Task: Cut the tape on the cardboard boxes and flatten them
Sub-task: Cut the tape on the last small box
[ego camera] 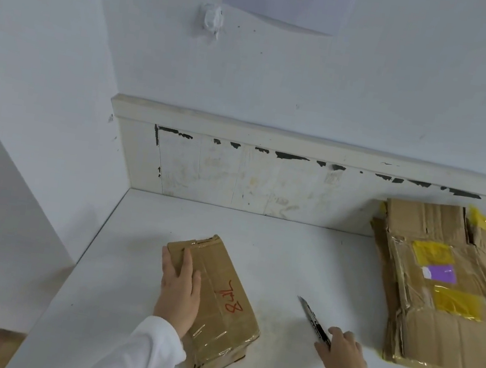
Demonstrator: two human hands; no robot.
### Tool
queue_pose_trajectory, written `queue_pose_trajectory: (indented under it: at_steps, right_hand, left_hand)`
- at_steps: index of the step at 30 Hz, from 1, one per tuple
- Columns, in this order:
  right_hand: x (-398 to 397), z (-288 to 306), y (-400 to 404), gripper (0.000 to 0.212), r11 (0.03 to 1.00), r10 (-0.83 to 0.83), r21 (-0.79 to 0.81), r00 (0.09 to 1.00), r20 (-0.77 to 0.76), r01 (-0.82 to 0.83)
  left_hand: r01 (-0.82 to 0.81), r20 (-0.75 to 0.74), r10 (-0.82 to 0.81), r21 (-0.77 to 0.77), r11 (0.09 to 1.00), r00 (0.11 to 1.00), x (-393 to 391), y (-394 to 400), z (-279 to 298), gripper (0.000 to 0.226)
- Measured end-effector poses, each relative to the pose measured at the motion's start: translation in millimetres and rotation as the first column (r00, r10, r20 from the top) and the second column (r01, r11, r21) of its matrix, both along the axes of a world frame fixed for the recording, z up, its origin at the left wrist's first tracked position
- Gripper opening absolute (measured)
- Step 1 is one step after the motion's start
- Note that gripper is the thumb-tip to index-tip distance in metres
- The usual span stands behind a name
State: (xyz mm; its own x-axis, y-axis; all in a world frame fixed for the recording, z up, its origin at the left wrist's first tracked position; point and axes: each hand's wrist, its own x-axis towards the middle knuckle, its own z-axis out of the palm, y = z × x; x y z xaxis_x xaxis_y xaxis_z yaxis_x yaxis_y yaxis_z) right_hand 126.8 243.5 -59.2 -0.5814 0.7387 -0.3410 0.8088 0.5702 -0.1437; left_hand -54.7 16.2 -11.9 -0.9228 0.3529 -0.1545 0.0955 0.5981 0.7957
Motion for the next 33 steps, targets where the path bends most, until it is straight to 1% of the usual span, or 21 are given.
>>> queue_pose_trajectory:
  at_steps: [2,4,7,9,11,13,15,16,17,20,22,23,25,27,28,31,33]
  right_hand:
    - [-3,-7,0,0.036,1.000,0.016,0.015,0.999,0.041,-0.017]
    - [-6,-12,2,0.029,0.999,0.021,0.043,0.998,0.054,-0.024]
    - [-10,-17,8,0.013,0.999,-0.015,-0.039,1.000,0.010,0.016]
    - [-14,-18,13,0.015,0.994,-0.011,-0.105,0.999,0.041,0.015]
    - [-18,-16,16,0.018,0.982,-0.053,-0.177,0.997,0.048,0.061]
    - [-19,-15,19,0.017,0.957,-0.143,-0.253,0.990,0.006,0.140]
    - [-21,-12,19,0.012,0.908,-0.261,-0.359,0.962,-0.083,0.216]
    - [-25,-8,19,0.012,0.890,-0.296,-0.398,0.946,-0.129,0.224]
    - [-30,-3,17,0.012,0.890,-0.294,-0.410,0.940,-0.176,0.201]
    - [-58,29,3,0.009,0.933,-0.201,-0.355,0.905,-0.374,0.060]
    - [-81,57,-11,0.006,0.963,-0.054,-0.256,0.863,-0.502,-0.089]
    - [-93,72,-18,0.006,0.968,0.061,-0.178,0.851,-0.521,-0.178]
    - [-111,96,-36,0.010,0.943,0.289,-0.018,0.843,-0.453,-0.332]
    - [-126,114,-54,0.024,0.883,0.468,0.149,0.829,-0.307,-0.444]
    - [-132,118,-61,0.029,0.845,0.531,0.217,0.816,-0.230,-0.489]
    - [-147,121,-78,0.034,0.738,0.634,0.323,0.773,-0.028,-0.593]
    - [-155,120,-83,0.026,0.686,0.664,0.342,0.744,0.067,-0.643]
  left_hand:
    - [0.004,-0.009,-0.004,-0.007,1.000,1.000,0,-4,0,0.054]
    - [0.028,0.014,-0.028,0.015,1.000,1.000,-2,-9,1,0.060]
    - [0.024,0.063,-0.032,0.114,0.993,0.997,-16,-18,5,0.090]
    - [0.071,0.038,-0.075,0.094,0.993,0.996,-35,-22,9,0.103]
    - [0.182,0.079,-0.189,0.085,0.980,0.979,-53,-22,14,0.099]
    - [0.278,0.105,-0.283,0.061,0.959,0.953,-62,-22,15,0.085]
    - [0.270,0.070,-0.271,0.018,0.963,0.960,-64,-21,12,0.070]
    - [0.222,0.055,-0.222,0.000,0.975,0.974,-64,-21,10,0.065]
    - [0.151,0.052,-0.150,-0.015,0.988,0.987,-61,-20,8,0.062]
    - [-0.099,0.065,0.100,-0.011,0.995,0.993,-46,-13,4,0.054]
    - [-0.139,-0.004,0.139,-0.021,0.990,0.990,-31,-7,0,0.046]
    - [-0.134,-0.026,0.134,0.002,0.991,0.991,-25,-5,-3,0.043]
    - [-0.148,0.022,0.147,0.122,0.981,0.989,-19,-2,-5,0.043]
    - [-0.227,0.114,0.206,0.226,0.947,0.972,-18,-1,-4,0.048]
    - [-0.275,0.161,0.241,0.245,0.930,0.957,-20,0,-4,0.049]
    - [-0.351,0.277,0.286,0.220,0.910,0.917,-24,6,-3,0.040]
    - [-0.374,0.313,0.302,0.199,0.906,0.900,-26,11,-2,0.037]
